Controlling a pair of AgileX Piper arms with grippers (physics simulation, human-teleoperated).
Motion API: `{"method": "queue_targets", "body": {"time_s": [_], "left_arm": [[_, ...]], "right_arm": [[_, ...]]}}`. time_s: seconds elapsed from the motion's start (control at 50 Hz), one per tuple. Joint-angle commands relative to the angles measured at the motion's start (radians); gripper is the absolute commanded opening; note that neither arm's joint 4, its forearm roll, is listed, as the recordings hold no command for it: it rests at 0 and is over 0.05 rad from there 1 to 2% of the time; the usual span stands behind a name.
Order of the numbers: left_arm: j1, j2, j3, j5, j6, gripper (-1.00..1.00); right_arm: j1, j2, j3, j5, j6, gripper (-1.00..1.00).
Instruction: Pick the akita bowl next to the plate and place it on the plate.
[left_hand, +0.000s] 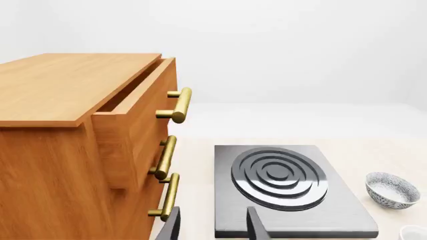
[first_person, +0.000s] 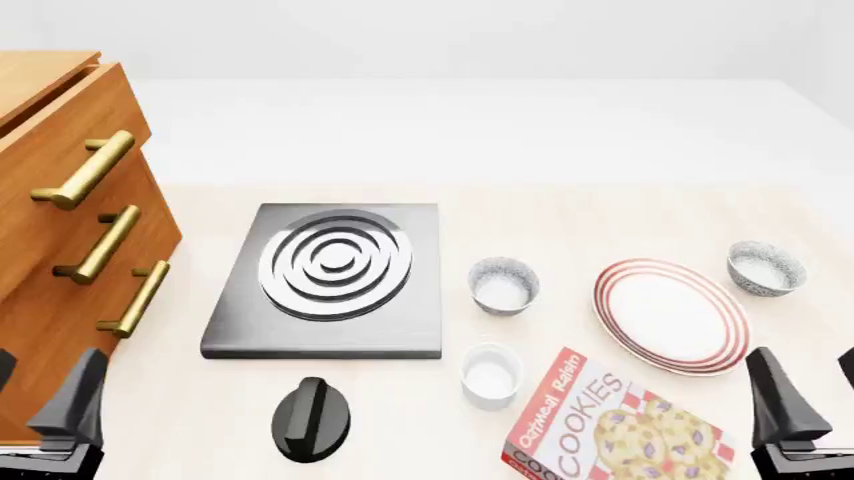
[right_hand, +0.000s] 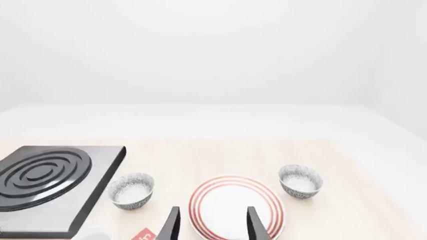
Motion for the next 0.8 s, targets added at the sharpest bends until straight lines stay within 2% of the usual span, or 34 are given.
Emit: {"method": "queue_targets", "body": {"time_s": [0.02, 0.64, 0.8], "left_arm": [[0.0, 0.005, -0.003, -0.001, 0.0, 1.0], [0.0, 0.005, -0.003, -0.001, 0.0, 1.0], [0.0, 0.005, -0.003, -0.001, 0.0, 1.0]], "right_arm": [[0.009, 0.0, -0.013, 0.0, -0.01, 1.0], [0.035, 0.002, -0.08, 0.05, 0.001, 1.0], [0.038, 0.024, -0.084, 0.032, 0.0, 1.0]]}}
